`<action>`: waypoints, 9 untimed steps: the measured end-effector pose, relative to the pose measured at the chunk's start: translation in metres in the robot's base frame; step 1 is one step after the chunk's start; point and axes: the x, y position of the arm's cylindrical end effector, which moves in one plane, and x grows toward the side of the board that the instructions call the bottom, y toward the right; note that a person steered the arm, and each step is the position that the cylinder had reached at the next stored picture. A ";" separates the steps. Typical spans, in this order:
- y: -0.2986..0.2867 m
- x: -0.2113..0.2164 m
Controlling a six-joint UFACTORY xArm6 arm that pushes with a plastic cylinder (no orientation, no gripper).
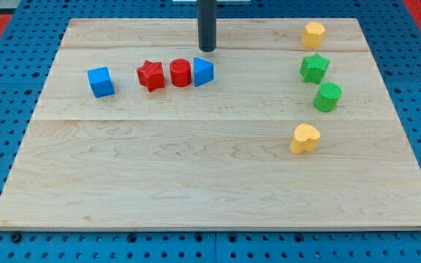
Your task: Move the blue triangle to the bottom of blue cube
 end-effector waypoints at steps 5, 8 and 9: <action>-0.087 0.124; -0.108 0.122; -0.056 0.164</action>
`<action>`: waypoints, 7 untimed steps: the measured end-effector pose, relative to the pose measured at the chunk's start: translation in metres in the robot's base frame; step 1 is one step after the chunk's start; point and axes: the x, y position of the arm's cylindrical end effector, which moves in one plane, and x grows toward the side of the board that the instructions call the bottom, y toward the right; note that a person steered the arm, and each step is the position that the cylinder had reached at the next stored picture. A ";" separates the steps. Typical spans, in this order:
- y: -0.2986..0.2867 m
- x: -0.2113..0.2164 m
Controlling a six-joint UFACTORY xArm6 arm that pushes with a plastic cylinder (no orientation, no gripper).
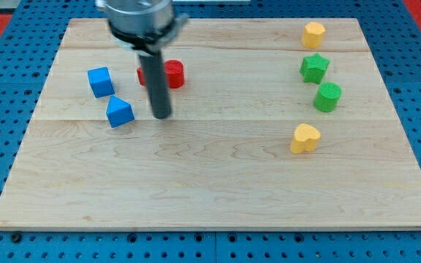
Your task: Move the blue triangle to the bottom of blue cube
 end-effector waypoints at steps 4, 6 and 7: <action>-0.182 -0.028; -0.181 -0.097; -0.178 -0.121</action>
